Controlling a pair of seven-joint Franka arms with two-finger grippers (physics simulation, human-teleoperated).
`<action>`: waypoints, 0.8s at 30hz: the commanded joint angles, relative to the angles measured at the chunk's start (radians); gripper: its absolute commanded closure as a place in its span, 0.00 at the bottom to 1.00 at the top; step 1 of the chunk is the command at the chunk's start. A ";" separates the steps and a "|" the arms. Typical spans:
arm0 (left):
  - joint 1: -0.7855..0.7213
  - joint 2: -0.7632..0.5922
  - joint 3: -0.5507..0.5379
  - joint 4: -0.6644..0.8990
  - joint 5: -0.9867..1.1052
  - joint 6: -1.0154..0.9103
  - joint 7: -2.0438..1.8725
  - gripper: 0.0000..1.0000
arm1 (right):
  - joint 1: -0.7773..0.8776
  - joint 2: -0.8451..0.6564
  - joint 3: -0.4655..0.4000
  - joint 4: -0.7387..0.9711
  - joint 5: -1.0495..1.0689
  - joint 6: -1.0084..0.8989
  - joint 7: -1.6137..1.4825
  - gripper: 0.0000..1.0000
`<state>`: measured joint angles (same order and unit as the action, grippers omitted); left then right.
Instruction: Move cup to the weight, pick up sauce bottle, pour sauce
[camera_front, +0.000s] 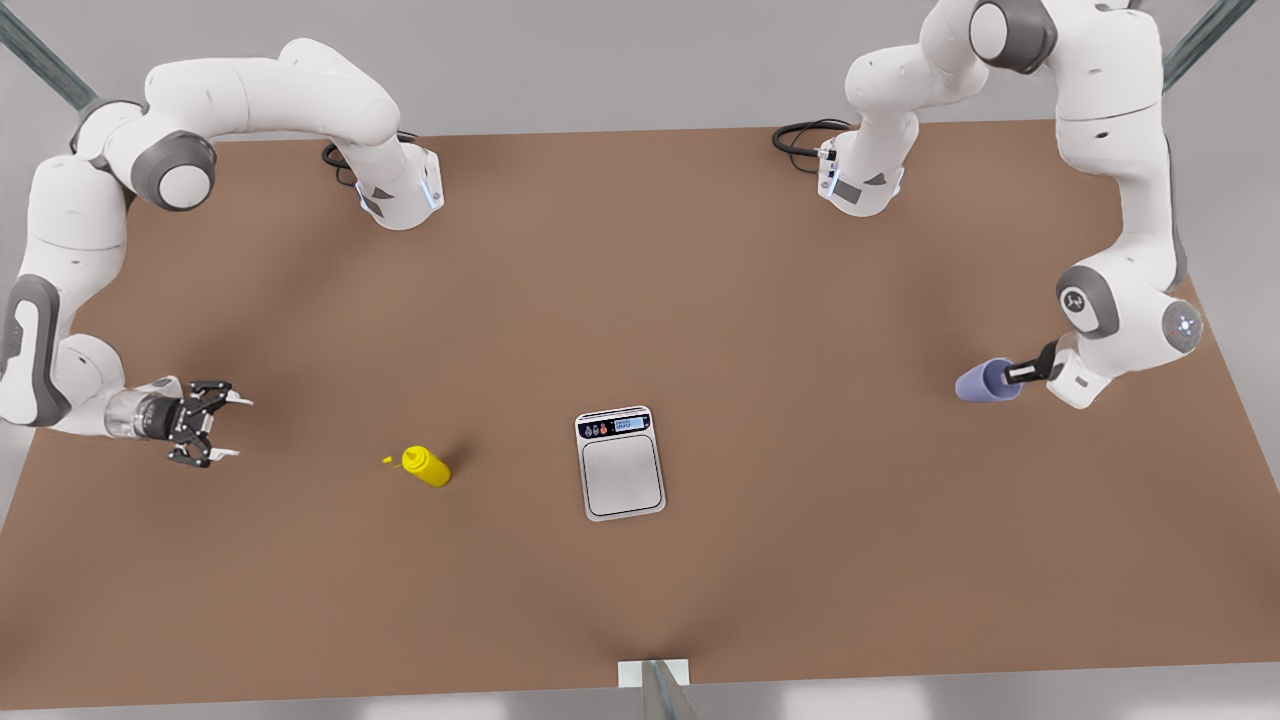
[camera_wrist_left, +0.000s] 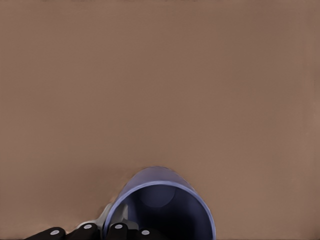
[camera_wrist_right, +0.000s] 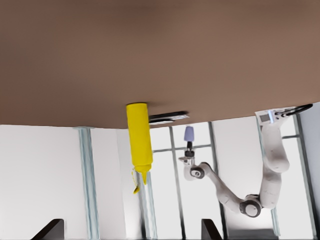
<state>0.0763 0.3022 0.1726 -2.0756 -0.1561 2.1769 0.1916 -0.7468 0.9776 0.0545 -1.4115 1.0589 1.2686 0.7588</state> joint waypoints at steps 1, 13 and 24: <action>-0.009 -0.001 -0.013 0.002 -0.026 -0.002 -0.030 0.75 | 0.004 0.003 0.001 0.003 0.001 0.000 -0.013 0.00; -0.397 0.221 -0.248 0.462 -0.094 -0.034 -0.958 0.73 | 0.241 0.079 0.036 0.014 0.003 0.218 -0.038 0.00; -0.679 0.485 -0.219 0.842 -0.102 -0.032 -1.394 0.70 | 0.230 0.072 0.188 0.012 -0.085 0.279 -0.044 0.00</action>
<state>-0.6041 0.7910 -0.0460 -1.2333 -0.2207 2.1430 -1.2041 -0.5160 1.0501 0.2435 -1.3990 0.9741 1.5469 0.7176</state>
